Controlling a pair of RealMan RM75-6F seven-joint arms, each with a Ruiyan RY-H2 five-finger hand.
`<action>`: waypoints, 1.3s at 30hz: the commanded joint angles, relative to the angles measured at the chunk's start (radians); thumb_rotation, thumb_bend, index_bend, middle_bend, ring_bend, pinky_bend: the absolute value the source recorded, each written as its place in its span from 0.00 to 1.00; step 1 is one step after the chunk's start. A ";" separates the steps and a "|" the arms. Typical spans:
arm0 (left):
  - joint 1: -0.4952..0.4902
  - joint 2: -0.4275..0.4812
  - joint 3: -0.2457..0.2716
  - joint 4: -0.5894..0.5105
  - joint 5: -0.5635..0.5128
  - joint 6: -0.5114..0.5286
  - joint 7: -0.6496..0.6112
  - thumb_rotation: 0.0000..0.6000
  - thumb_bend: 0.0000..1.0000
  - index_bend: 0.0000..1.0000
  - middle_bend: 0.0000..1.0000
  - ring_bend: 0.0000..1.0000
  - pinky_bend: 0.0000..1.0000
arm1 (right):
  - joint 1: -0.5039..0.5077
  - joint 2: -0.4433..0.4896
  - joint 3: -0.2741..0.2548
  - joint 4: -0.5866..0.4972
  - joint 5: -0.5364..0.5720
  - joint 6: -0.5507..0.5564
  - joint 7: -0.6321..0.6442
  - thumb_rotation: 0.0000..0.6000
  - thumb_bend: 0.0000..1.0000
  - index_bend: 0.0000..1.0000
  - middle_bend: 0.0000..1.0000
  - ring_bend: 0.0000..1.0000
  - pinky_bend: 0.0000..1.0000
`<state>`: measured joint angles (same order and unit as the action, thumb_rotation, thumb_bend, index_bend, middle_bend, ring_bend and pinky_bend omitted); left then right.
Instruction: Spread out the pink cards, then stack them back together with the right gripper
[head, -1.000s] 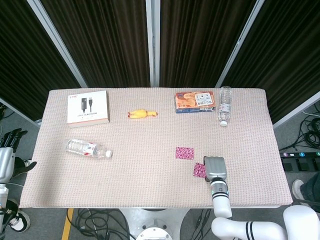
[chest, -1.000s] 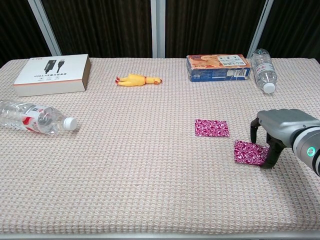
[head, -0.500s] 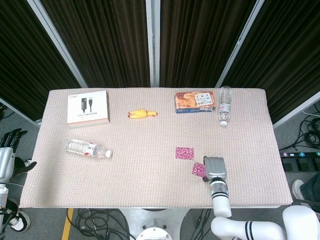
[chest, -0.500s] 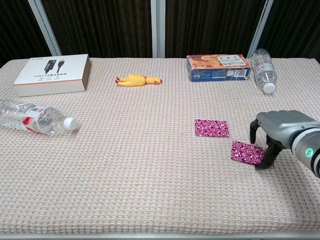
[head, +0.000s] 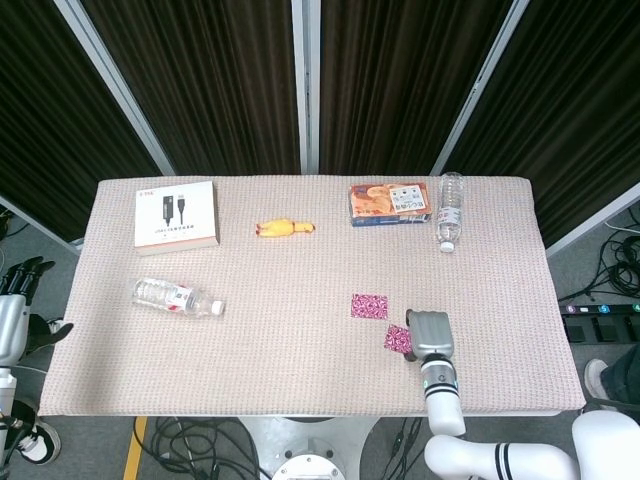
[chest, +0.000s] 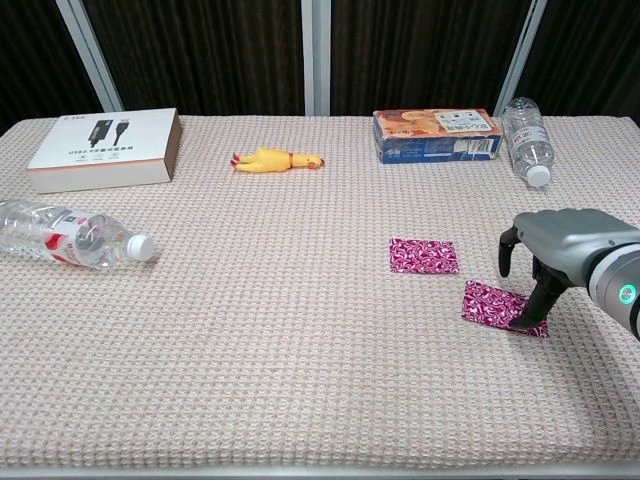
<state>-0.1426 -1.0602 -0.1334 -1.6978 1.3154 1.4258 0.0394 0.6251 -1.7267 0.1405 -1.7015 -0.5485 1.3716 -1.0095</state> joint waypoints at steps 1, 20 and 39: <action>0.000 0.000 0.000 -0.001 0.001 0.000 0.000 1.00 0.06 0.23 0.23 0.16 0.38 | 0.011 0.032 0.019 -0.046 -0.003 0.015 -0.018 0.89 0.00 0.39 1.00 1.00 0.97; 0.002 0.003 -0.006 0.008 -0.015 -0.002 -0.009 1.00 0.06 0.23 0.23 0.16 0.38 | 0.198 -0.060 0.130 0.221 0.138 -0.179 -0.081 0.88 0.00 0.33 1.00 1.00 0.97; 0.002 0.009 -0.003 0.005 -0.005 -0.003 -0.014 1.00 0.06 0.23 0.23 0.16 0.38 | 0.296 -0.172 0.150 0.397 0.176 -0.257 -0.075 0.88 0.00 0.34 1.00 1.00 0.97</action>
<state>-0.1407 -1.0512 -0.1368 -1.6929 1.3103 1.4223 0.0251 0.9200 -1.8975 0.2915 -1.3058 -0.3732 1.1143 -1.0834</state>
